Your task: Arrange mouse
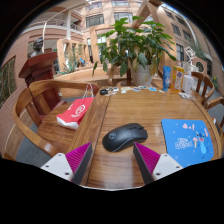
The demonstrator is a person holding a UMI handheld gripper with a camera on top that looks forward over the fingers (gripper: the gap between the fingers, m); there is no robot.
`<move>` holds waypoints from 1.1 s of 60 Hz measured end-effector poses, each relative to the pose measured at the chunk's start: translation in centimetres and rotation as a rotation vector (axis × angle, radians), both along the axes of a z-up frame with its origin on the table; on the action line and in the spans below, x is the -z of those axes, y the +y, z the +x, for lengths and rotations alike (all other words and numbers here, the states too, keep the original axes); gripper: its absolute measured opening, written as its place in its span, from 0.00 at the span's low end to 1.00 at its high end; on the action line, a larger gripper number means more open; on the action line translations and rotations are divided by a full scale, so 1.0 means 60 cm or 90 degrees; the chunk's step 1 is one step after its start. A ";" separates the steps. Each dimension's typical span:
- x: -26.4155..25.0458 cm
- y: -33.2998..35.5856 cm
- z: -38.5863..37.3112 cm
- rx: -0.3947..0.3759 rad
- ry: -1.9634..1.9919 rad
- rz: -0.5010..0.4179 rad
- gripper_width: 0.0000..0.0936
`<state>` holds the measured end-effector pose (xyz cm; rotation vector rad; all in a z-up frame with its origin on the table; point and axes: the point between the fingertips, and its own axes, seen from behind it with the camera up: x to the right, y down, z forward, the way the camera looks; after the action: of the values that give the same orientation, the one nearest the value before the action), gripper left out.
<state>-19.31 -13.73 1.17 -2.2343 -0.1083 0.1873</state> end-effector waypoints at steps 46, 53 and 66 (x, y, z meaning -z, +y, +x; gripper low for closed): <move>0.035 0.181 -0.045 0.054 -0.054 0.007 0.66; 0.040 0.185 -0.056 0.049 -0.050 0.006 0.53; 0.034 0.189 -0.047 0.023 -0.045 0.008 0.40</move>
<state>-22.15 -2.36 -0.85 -2.2290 -0.1061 0.0881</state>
